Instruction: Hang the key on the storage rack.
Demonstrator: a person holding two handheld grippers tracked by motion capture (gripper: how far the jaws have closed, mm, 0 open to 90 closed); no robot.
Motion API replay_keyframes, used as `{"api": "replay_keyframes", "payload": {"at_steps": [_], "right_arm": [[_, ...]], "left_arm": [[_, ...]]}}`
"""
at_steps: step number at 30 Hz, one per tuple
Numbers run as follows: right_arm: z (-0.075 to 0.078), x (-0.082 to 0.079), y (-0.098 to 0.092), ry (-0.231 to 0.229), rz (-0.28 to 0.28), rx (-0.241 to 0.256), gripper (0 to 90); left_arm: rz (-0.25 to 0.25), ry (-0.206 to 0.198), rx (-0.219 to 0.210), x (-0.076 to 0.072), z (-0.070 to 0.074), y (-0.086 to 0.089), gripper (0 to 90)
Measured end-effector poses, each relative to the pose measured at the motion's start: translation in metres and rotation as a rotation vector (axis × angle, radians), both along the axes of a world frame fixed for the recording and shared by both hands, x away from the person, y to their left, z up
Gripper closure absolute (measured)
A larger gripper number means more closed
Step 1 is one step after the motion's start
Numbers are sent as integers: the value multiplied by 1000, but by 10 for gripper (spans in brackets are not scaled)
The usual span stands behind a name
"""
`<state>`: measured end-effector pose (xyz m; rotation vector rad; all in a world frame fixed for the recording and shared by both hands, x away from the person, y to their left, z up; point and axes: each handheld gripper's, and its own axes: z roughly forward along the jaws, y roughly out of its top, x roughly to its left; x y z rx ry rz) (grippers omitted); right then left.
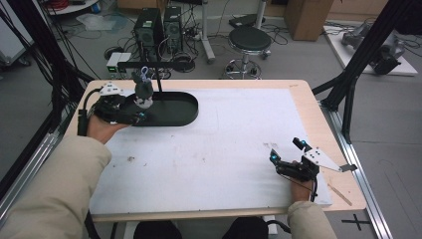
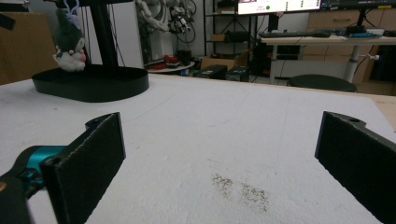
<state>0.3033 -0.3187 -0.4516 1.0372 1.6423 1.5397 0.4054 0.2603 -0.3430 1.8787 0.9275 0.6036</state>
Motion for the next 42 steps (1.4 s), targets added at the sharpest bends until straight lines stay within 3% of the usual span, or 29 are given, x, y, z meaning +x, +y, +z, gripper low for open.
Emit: {"api": "replay_keyframes", "payload": {"at_steps": [3, 9, 13, 16, 26, 30, 32, 37, 42], "right_arm": [[0, 1, 0, 2, -3, -11, 7], [0, -1, 1, -10, -2, -15, 7], [0, 0, 1, -6, -4, -11, 7], [0, 0, 1, -14, -3, -19, 7], [0, -1, 1, -13, -2, -18, 7], [0, -1, 2, -9, -2, -17, 7], [0, -1, 2, -10, -3, -18, 7], [0, -1, 2, -9, -2, -20, 7], [0, -1, 2, -12, -2, -23, 7]], "left_arm": [[-48, -55, -38, -15, -1, 9, 17], [-98, -119, -88, -39, -6, 21, 17], [-122, -177, -129, -55, -14, 25, 17], [-136, -204, -133, -67, -24, 28, 17], [-122, -292, -204, -101, -67, 36, 17], [-104, -300, -221, -111, -86, 41, 17], [-92, -303, -249, -116, -95, 44, 17], [-88, -335, -279, -123, -108, 48, 17], [-76, -374, -292, -127, -110, 48, 17]]}}
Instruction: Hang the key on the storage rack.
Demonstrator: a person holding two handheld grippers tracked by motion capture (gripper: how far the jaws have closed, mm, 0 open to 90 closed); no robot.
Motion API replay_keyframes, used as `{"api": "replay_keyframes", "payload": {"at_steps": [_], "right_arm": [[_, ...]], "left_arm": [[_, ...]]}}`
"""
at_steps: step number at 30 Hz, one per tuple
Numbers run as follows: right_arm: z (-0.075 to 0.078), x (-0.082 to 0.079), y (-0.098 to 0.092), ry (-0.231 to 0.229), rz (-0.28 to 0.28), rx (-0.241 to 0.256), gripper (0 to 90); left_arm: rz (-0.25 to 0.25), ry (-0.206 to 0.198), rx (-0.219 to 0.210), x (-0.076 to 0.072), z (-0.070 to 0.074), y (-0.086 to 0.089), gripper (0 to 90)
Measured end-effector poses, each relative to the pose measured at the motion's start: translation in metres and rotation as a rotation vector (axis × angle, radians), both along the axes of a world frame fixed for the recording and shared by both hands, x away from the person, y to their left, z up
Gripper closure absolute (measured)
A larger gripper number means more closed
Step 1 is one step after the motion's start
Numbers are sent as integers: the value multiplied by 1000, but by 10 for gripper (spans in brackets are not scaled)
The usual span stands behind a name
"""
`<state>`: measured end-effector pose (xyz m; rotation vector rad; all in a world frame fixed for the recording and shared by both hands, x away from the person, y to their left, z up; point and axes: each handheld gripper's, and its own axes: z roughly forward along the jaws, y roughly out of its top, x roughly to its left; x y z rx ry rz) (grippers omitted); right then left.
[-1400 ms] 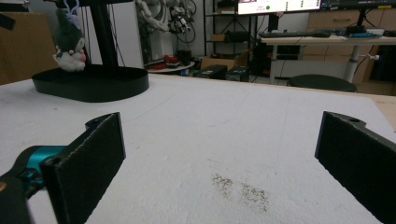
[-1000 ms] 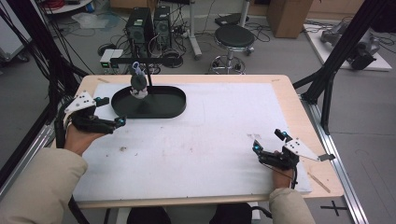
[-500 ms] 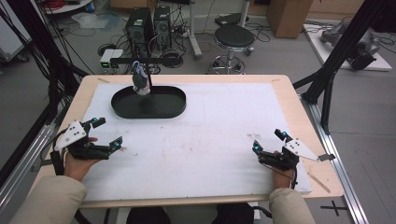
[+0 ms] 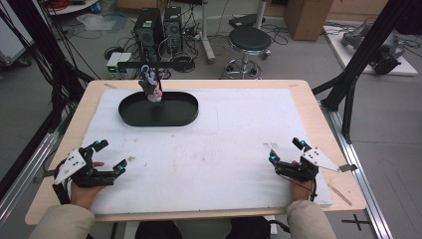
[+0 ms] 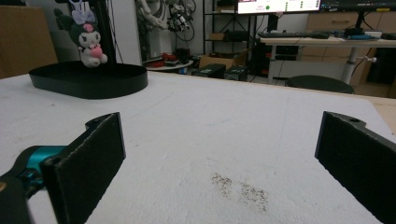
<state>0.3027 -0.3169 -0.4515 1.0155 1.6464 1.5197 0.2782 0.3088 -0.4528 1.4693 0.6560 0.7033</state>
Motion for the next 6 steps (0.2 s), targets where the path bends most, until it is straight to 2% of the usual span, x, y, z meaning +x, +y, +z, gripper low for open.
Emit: {"api": "replay_keyframes", "payload": {"at_steps": [6], "right_arm": [[0, 0, 0, 2, -3, -1, 7]], "left_arm": [[20, 7, -22, 0, -1, 1, 17]]}}
